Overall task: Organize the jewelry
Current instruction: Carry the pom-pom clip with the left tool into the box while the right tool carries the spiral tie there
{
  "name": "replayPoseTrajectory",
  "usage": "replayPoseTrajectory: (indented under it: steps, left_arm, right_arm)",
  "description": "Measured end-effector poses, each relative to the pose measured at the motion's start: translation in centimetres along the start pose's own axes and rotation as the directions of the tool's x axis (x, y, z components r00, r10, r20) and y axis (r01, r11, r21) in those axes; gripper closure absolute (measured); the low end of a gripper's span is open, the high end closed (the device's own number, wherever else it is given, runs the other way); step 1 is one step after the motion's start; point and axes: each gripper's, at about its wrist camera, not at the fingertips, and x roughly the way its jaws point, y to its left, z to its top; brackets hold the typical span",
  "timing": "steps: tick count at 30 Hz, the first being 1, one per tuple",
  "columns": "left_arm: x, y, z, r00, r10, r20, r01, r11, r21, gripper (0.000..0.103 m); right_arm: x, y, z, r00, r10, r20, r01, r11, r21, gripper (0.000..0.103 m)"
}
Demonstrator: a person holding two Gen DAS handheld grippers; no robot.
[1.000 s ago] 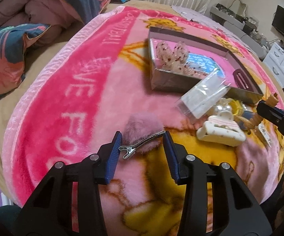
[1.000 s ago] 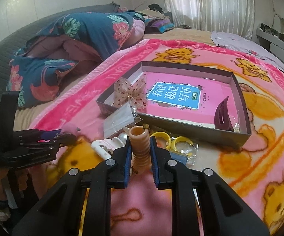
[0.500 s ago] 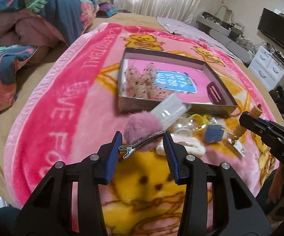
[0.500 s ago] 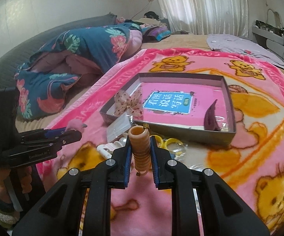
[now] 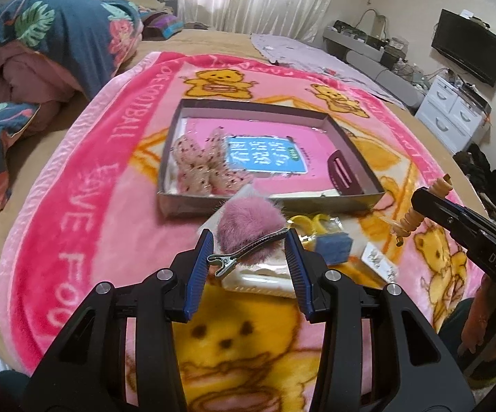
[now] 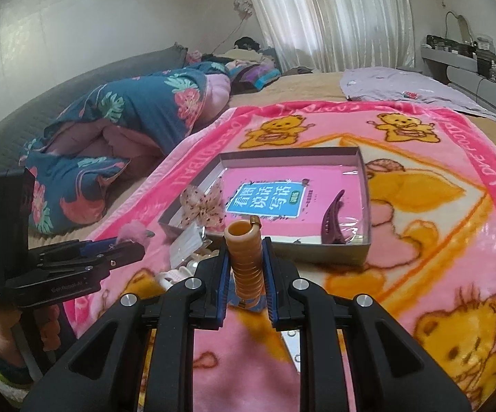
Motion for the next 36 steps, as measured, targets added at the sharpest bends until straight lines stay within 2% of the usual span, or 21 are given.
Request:
replayPoseTrajectory:
  steps: [18, 26, 36]
  left_arm:
    - [1.6, -2.4, 5.1, 0.997, -0.053, 0.056, 0.05, 0.997, 0.058, 0.068]
    - [3.6, -2.7, 6.9, 0.997, -0.065, 0.045, 0.062, 0.995, 0.075, 0.068]
    - [7.5, -3.1, 8.1, 0.997, -0.074, -0.008, 0.074, 0.993, 0.094, 0.068]
  right_arm:
    - [-1.7, -3.3, 2.5, 0.995, -0.069, 0.07, 0.064, 0.995, 0.075, 0.086]
    - [-1.8, -4.8, 4.0, 0.991, -0.096, 0.093, 0.087, 0.991, 0.102, 0.086]
    - [0.7, -6.7, 6.9, 0.989, -0.125, 0.079, 0.116, 0.987, 0.115, 0.086]
